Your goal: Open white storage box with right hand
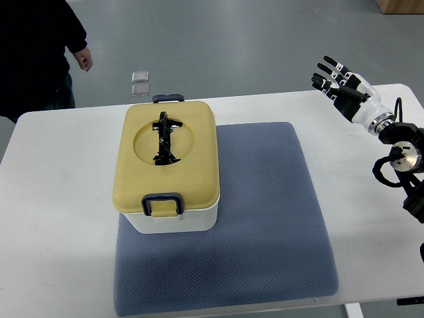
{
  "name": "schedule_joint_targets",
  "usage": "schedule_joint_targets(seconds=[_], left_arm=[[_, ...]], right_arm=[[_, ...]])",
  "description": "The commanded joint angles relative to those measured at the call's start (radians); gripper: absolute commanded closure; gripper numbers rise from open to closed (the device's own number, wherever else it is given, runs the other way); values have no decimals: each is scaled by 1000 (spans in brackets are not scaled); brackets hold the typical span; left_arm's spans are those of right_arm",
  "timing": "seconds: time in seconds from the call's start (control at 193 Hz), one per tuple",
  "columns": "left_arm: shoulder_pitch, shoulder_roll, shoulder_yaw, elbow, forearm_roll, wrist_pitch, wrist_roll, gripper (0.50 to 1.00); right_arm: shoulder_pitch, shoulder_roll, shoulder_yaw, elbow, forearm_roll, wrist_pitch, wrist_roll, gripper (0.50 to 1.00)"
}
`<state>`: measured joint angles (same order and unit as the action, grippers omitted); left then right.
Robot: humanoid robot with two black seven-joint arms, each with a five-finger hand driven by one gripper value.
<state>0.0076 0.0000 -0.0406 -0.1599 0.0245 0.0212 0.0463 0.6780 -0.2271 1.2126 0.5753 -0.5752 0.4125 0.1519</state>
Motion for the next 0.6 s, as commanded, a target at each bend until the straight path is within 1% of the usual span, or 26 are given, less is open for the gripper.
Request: schedule_joint_targets(seconds=[0.0, 0.595], left_arm=[[0, 0, -1, -1, 2, 0, 0, 500], [0, 0, -4, 3, 0, 0, 0, 500]], right_arm=[[0, 0, 1, 0, 0, 0, 0, 570], [9, -9, 1, 0, 0, 6, 1, 570]])
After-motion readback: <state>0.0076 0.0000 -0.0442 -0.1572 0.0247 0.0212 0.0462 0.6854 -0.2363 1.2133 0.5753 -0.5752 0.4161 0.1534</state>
